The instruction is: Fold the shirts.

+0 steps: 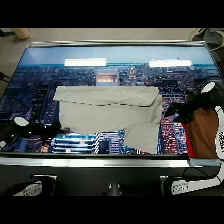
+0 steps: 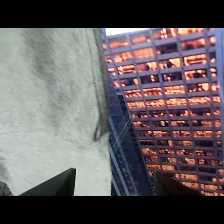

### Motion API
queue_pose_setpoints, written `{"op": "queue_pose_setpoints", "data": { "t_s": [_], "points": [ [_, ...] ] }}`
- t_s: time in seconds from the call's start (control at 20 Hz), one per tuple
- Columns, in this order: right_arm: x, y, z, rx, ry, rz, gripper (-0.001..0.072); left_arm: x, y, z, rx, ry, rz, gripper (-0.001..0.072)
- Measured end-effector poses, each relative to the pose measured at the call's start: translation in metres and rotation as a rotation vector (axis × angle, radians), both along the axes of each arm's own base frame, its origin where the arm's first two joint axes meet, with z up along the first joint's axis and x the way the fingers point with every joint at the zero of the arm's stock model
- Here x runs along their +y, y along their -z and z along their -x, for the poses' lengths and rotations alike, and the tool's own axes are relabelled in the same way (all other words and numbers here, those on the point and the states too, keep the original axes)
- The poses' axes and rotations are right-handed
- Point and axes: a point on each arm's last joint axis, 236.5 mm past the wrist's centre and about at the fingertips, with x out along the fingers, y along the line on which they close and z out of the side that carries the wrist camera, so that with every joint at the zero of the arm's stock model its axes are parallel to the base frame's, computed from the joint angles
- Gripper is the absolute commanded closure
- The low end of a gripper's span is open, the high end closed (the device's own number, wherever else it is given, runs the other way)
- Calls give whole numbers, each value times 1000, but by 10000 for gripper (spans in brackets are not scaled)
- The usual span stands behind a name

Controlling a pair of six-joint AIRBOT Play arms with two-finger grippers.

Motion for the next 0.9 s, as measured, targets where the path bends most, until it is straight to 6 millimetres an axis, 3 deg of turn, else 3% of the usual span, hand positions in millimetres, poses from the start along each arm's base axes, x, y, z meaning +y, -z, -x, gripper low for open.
{"op": "queue_pose_setpoints", "data": {
  "t_s": [0.35,0.4,0.45,0.5,0.6,0.7,0.9],
  "points": [
    [31,31,-7,-59,-3,-37,230,0,-9,-2,-51,56,-19,688],
    [40,34,-8,-59,-15,-43,382,0,-11,-1,-57,62,-19,689],
    [48,38,-12,-70,-22,-43,643,-1,-13,-2,-62,65,-17,687],
    [55,43,-16,-84,-28,-37,688,-1,-15,-1,-66,70,-17,684],
    [63,45,-21,-107,-45,-23,689,-2,-18,0,-70,83,-15,590],
    [64,42,-30,-157,-62,8,688,-3,-20,4,-65,102,-8,158],
    [64,28,-38,-219,-82,38,687,3,-19,13,-39,121,-7,130]
  ]
}}
